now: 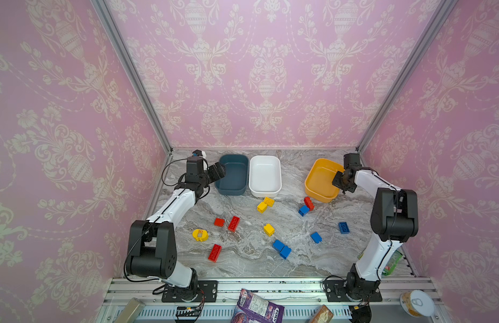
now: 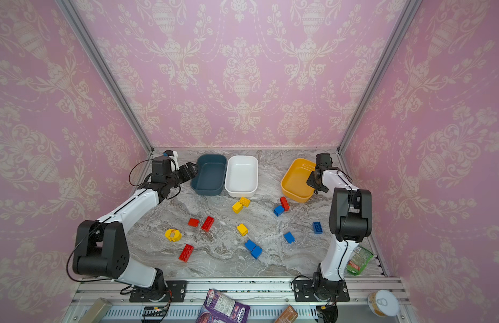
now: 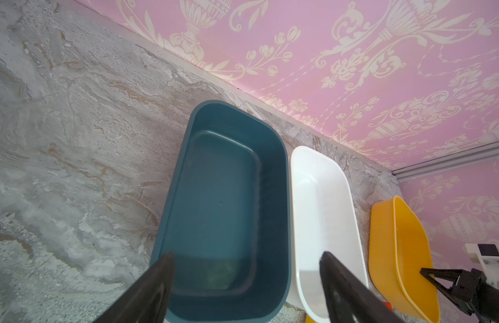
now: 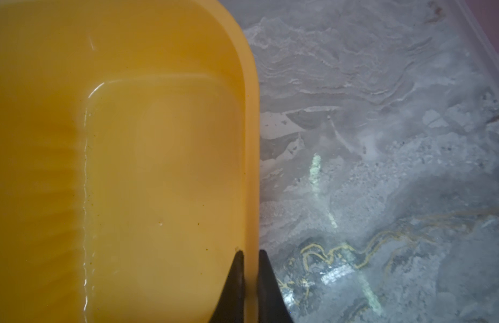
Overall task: Sort the legos into containers by color
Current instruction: 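Drag the yellow bin with the right gripper beside the white bin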
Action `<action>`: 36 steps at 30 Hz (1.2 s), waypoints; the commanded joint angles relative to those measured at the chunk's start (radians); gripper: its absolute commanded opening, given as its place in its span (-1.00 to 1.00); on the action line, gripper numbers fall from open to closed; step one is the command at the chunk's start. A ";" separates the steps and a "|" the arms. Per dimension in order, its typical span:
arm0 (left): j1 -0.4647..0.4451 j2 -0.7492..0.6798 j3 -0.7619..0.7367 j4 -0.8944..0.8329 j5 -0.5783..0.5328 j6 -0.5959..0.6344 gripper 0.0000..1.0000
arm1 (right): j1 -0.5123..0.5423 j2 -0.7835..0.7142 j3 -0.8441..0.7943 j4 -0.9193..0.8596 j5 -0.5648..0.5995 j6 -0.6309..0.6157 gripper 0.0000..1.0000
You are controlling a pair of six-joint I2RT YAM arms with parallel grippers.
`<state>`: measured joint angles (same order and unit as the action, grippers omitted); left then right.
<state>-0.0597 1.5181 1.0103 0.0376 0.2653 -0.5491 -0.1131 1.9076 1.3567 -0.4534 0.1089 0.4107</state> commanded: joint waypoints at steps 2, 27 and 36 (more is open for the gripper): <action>0.012 -0.030 -0.016 0.009 0.025 -0.017 0.68 | 0.041 0.046 0.065 -0.019 -0.004 -0.078 -0.91; 0.021 -0.032 -0.028 0.014 0.028 -0.015 0.69 | 0.208 0.179 0.235 -0.057 -0.070 -0.221 -0.92; 0.023 -0.032 -0.030 0.014 0.026 -0.015 0.69 | 0.233 0.200 0.270 -0.075 -0.075 -0.219 -0.92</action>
<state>-0.0460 1.5116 0.9966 0.0437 0.2760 -0.5522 0.1123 2.0792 1.6001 -0.4923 0.0479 0.2054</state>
